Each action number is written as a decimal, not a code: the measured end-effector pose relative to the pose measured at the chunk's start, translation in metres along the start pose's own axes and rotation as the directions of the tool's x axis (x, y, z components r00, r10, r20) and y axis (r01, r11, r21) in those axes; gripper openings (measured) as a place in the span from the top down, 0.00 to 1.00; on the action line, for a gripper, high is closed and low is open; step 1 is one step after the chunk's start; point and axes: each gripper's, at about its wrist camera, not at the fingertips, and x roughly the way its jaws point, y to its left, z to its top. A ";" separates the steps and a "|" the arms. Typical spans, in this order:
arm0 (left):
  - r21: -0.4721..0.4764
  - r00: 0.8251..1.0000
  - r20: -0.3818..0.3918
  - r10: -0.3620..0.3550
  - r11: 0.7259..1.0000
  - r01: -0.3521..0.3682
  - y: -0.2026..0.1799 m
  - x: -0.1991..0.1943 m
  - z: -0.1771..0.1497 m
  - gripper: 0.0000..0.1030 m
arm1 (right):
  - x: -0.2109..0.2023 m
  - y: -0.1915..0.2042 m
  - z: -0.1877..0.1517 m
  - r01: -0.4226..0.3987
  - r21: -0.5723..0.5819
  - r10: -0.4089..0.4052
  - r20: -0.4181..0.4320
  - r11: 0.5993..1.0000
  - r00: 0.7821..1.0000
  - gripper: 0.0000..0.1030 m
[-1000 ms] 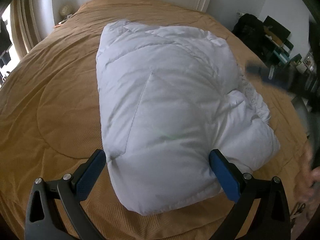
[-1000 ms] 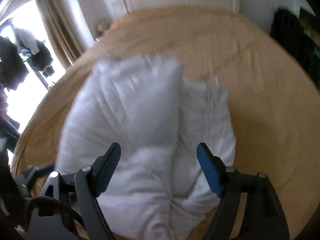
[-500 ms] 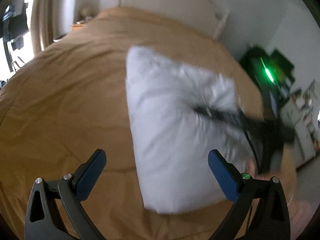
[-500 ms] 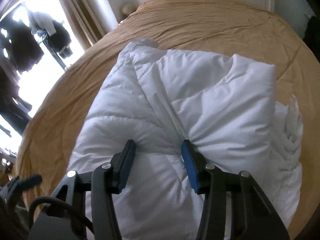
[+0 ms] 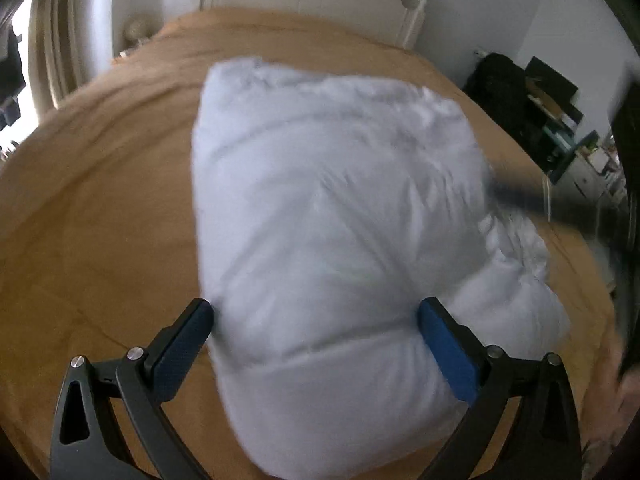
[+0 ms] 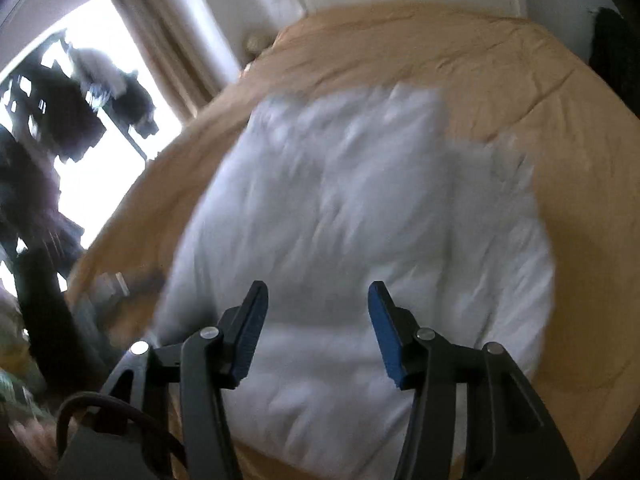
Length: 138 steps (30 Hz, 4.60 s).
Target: Fold large clothes
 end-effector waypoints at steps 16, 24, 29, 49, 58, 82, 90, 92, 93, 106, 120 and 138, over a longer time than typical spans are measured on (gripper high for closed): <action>0.086 0.999 -0.020 0.041 0.996 -0.039 -0.010 0.006 -0.006 0.00 | 0.108 -0.087 0.093 0.095 0.313 -0.054 -0.137 0.945 0.989 0.96; 0.054 0.999 -0.036 0.031 0.998 -0.029 -0.005 0.009 -0.002 0.00 | 0.006 -0.022 0.003 -0.118 0.177 0.124 -0.024 0.977 0.992 0.81; 0.078 0.998 -0.056 0.042 0.996 -0.037 -0.010 0.012 -0.008 0.00 | 0.028 -0.019 -0.068 0.036 0.089 -0.022 -0.155 0.995 0.988 0.71; 0.117 0.943 -0.137 0.302 0.951 -0.287 -0.008 -0.049 -0.022 0.02 | 0.044 -0.003 -0.055 0.110 0.080 -0.088 -0.239 0.991 0.967 0.45; -0.057 0.976 -0.172 0.136 0.987 -0.148 0.028 -0.004 -0.014 0.00 | 0.062 0.018 -0.050 0.170 -0.017 -0.170 -0.229 0.985 0.958 0.29; -0.089 0.924 -0.022 0.383 0.919 -0.383 -0.069 -0.266 0.048 0.01 | -0.150 0.130 0.009 0.371 0.005 -0.359 -0.238 0.929 0.903 0.00; -0.230 0.939 -0.050 0.341 0.911 -0.343 -0.069 -0.306 0.016 0.01 | -0.210 0.148 -0.032 0.336 0.080 -0.309 -0.237 0.939 0.921 0.00; -0.192 0.924 -0.053 0.378 0.905 -0.381 -0.070 -0.300 0.010 0.01 | -0.209 0.147 -0.039 0.346 0.075 -0.320 -0.237 0.935 0.917 0.00; -0.170 0.915 -0.068 0.397 0.900 -0.402 -0.069 -0.295 0.007 0.01 | -0.207 0.147 -0.041 0.371 0.052 -0.352 -0.220 0.927 0.910 0.00; -0.111 0.898 -0.103 0.429 0.892 -0.439 -0.072 -0.267 -0.010 0.01 | -0.182 0.145 -0.066 0.513 -0.040 -0.508 -0.220 0.858 0.833 0.00; -0.125 0.925 -0.081 0.371 0.917 -0.378 -0.073 -0.270 -0.008 0.01 | -0.184 0.161 -0.063 0.519 -0.065 -0.522 -0.177 0.852 0.834 0.00; -0.123 0.930 -0.079 0.359 0.922 -0.366 -0.082 -0.270 -0.012 0.01 | -0.182 0.151 -0.067 0.526 -0.038 -0.521 -0.216 0.849 0.825 0.00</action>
